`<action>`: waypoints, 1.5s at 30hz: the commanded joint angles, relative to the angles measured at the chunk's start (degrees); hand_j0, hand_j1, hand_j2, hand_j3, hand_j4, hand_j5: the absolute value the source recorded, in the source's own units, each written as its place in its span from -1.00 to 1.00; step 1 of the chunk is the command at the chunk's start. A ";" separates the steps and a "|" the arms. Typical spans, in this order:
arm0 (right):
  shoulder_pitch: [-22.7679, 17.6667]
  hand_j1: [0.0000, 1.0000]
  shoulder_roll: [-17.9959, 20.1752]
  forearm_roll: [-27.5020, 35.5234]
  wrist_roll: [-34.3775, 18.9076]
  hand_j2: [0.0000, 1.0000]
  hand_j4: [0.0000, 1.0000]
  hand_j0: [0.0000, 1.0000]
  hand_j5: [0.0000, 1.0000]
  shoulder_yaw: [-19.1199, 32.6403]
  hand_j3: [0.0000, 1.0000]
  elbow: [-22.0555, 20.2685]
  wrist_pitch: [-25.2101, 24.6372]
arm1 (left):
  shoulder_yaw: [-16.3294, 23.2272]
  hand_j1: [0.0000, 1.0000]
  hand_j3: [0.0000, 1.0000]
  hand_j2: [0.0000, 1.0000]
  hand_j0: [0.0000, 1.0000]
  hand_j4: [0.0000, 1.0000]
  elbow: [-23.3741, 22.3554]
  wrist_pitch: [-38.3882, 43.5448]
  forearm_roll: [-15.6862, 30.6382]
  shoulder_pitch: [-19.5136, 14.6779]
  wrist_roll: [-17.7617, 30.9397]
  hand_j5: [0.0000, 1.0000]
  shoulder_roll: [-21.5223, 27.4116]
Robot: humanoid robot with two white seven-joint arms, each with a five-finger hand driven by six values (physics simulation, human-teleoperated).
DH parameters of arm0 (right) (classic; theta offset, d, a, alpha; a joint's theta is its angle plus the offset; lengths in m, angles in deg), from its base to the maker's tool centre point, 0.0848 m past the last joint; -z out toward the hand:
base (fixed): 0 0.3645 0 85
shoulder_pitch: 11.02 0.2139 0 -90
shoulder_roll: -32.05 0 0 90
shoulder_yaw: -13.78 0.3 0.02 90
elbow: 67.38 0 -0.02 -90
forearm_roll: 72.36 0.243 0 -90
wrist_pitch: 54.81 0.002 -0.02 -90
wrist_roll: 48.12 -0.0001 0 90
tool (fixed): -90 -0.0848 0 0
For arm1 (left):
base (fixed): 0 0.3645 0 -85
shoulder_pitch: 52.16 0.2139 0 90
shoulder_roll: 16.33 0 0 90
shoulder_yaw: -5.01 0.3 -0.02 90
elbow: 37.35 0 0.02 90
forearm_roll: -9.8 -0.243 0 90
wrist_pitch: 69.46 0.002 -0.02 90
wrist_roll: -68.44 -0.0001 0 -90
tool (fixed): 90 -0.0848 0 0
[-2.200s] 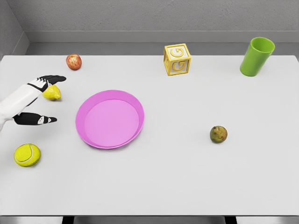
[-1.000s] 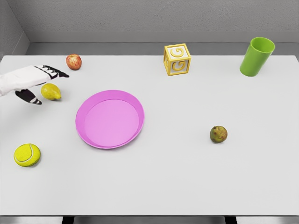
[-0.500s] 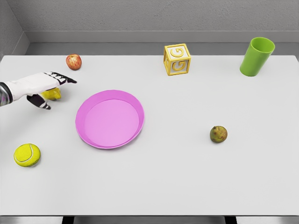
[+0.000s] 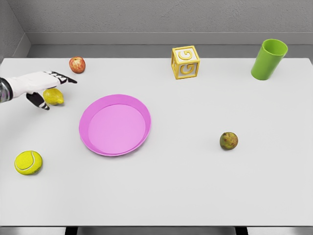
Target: Put the lemon on the plate with left arm
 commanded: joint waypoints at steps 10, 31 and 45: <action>0.00 1.00 0.00 -0.01 0.00 1.00 1.00 1.00 1.00 0.00 1.00 0.00 0.00 | 1.03 1.00 1.00 1.00 1.00 1.00 -0.98 0.13 0.23 0.00 -0.03 1.00 -0.72; 0.00 1.00 0.00 -0.01 0.00 1.00 1.00 1.00 1.00 0.00 1.00 0.00 0.00 | 0.95 0.34 0.34 0.34 0.34 0.34 -3.09 0.13 -1.00 -0.62 0.32 0.34 -0.72; 0.00 1.00 0.00 -0.01 0.00 1.00 1.00 1.00 1.00 0.00 1.00 0.00 0.00 | 0.95 0.02 0.02 0.02 0.02 0.02 -3.09 0.13 -0.91 -1.14 0.41 0.02 -0.63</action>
